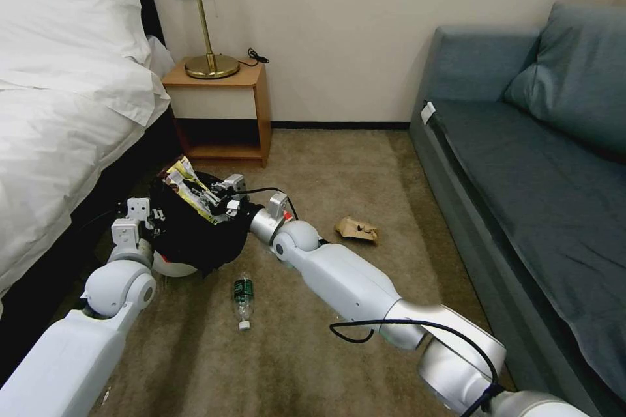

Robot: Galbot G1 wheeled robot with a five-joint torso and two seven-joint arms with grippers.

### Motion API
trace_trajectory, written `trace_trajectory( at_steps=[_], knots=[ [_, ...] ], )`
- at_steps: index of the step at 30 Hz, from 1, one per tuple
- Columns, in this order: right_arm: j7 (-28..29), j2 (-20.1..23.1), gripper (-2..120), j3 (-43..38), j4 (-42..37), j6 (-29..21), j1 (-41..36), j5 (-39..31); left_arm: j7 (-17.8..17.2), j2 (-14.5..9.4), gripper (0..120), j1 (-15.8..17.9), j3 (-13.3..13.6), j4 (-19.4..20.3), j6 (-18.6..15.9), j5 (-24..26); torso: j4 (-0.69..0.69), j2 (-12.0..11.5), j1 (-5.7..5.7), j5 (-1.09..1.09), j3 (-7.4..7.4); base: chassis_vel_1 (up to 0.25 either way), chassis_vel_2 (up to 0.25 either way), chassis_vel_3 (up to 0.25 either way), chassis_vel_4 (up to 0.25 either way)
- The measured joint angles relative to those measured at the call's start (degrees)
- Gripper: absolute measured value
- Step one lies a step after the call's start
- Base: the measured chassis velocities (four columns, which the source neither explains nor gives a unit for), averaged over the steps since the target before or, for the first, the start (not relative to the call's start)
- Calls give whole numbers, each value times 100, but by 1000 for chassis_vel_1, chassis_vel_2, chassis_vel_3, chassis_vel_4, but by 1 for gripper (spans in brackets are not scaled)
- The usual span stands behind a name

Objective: Pick up the trash bin, then pick up the garbage on the floor and place it into the trash bin.

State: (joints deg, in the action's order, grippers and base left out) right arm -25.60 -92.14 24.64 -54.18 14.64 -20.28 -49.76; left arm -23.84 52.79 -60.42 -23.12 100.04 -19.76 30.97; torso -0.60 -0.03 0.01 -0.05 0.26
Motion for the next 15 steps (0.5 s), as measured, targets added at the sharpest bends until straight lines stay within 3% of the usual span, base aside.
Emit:
trace_trajectory(
  at_steps=[1, 3, 6, 9, 15],
  knots=[
    [0, 0, 39, 0, 0, 0, 0, 0, 0, 0, 6, 0, 0, 0, 0, 0, 0, 0, 0, 0, 0, 0, 0, 0, 0],
    [-3, 0, 51, 2, 0, -14, 0, -16, -4, 28, 6, 23, 4, -42, 0, 13, 0, 0, 0, 0, 0, 0, 0, 0, 0],
    [-5, 0, 55, 5, 0, -26, -7, -30, -4, 51, 6, 29, 7, -58, 0, 16, 1, 0, 0, 0, 0, 0, 0, 0, 0],
    [-62, 0, 74, -2, 34, -34, -61, -32, -7, 86, 6, 38, 9, -92, 5, 16, 0, 0, 0, 0, 0, 0, 0, 0, 0],
    [-74, 1, 90, -64, 25, -34, -89, -18, -9, 89, 6, 38, 2, -134, 12, -3, 0, 0, 0, 0, 0, 0, 0, 0, 0]
  ],
)
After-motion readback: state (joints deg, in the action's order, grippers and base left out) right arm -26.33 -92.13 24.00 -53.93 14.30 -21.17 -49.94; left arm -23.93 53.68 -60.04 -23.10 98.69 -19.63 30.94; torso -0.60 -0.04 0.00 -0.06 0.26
